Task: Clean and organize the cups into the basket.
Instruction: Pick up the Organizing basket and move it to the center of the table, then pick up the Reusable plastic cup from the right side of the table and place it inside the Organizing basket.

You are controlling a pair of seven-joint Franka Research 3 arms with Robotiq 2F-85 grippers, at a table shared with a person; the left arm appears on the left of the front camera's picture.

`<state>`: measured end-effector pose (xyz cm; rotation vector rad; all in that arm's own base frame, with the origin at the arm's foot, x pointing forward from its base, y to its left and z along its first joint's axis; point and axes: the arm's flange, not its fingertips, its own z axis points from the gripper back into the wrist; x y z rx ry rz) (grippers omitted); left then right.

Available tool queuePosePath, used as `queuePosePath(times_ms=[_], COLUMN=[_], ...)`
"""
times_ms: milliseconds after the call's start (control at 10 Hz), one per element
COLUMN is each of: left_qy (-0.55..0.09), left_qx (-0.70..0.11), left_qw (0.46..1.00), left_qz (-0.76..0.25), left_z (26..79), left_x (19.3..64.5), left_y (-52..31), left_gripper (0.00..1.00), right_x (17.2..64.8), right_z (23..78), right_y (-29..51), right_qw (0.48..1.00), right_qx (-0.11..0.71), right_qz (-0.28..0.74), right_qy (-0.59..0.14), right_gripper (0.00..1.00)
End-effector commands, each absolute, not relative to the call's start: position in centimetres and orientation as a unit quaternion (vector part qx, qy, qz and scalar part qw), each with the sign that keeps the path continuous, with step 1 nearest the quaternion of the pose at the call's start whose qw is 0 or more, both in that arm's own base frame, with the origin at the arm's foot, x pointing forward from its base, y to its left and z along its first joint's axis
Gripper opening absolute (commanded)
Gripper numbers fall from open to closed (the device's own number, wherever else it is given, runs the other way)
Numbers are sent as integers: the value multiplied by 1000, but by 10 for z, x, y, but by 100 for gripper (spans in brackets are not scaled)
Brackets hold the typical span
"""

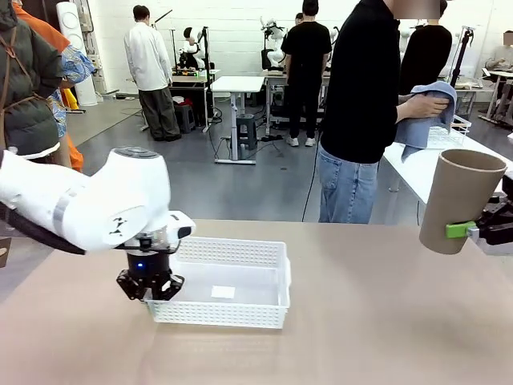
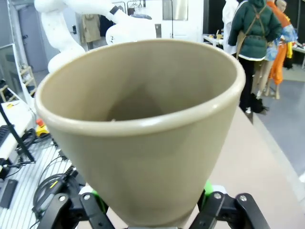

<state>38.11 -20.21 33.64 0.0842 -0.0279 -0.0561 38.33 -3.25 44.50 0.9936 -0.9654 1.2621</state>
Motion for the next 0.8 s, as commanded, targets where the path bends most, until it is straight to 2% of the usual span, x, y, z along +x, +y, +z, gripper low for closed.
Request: queuePosePath(times_ms=[0, 200, 700], left_qy=[-14, 14, 3], left_qx=[76, 72, 84], left_qw=[997, 997, 996], left_qz=[-32, -26, -25], left_z=[335, 337, 328], left_x=[388, 394, 392], left_y=[-235, -267, -316], left_gripper=[0, 0, 0], right_x=[395, 395, 395], right_z=[425, 425, 425], right_y=[-29, -29, -29], right_qw=[592, 592, 592], right_qx=[439, 439, 439], right_qz=[542, 542, 542], right_qy=[-404, -404, -404], right_gripper=[0, 0, 0])
